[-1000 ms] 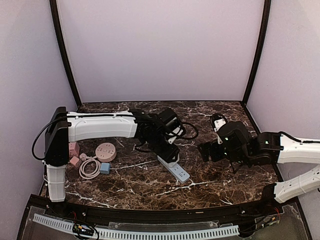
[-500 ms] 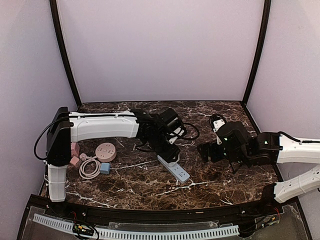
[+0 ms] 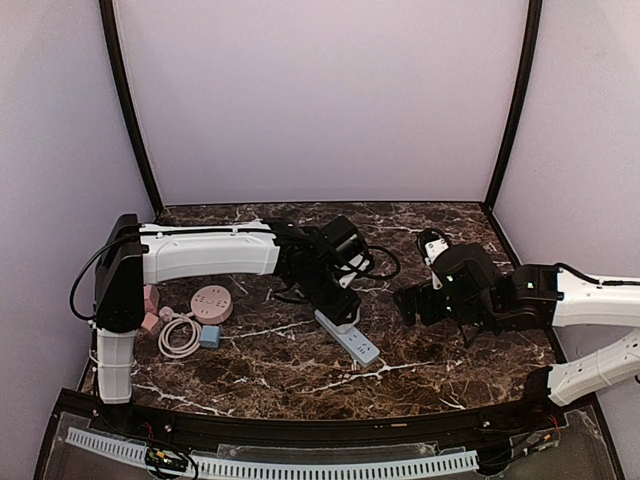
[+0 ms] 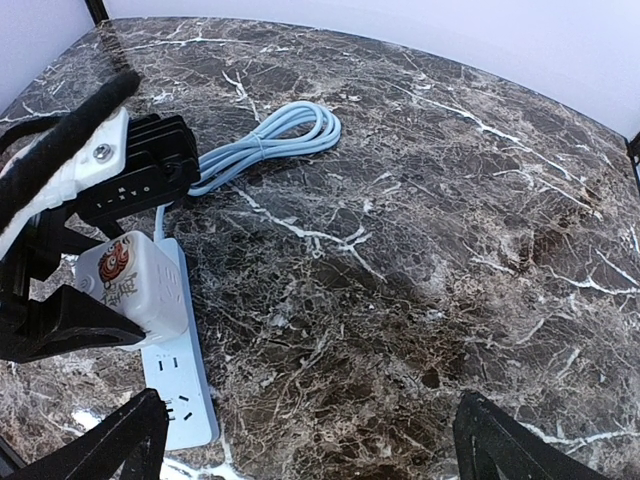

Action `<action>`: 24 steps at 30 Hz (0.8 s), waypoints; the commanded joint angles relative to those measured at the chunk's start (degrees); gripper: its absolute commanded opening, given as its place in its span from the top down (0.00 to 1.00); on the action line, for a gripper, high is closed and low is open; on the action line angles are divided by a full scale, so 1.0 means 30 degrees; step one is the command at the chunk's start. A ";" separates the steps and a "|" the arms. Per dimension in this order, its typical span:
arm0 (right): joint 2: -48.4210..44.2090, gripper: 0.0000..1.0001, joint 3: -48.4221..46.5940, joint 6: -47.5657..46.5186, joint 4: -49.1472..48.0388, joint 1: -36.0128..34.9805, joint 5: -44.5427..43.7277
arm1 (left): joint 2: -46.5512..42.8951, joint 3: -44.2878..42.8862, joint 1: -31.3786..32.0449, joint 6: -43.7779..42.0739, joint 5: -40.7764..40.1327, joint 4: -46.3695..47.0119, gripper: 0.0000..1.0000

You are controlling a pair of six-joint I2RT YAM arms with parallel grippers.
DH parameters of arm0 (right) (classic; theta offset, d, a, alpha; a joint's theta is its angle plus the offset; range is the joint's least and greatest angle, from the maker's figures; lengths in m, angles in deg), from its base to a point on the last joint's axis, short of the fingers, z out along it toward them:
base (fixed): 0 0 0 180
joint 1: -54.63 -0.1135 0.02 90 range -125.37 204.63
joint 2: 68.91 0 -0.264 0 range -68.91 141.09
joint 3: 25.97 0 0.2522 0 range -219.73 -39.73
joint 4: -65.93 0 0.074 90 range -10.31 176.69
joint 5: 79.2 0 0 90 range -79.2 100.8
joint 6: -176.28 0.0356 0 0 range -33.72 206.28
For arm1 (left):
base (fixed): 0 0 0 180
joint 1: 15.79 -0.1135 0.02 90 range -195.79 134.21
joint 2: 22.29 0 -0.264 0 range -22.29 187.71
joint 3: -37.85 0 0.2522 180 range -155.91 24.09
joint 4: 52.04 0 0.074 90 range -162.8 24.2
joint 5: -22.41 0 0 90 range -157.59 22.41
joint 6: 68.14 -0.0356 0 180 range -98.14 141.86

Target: Insert the plug

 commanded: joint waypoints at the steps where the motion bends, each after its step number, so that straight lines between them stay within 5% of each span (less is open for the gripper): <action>1: 0.0124 0.01 0.0254 -0.0107 -0.0477 0.0034 0.0113 | 0.0131 -0.0216 0.0080 -0.0165 -0.0001 -0.1312 0.99; 24: 0.0391 0.01 0.0254 -0.0150 -0.0476 -0.0010 0.0085 | 0.0118 -0.0119 0.0259 0.0115 0.1227 -0.1431 0.99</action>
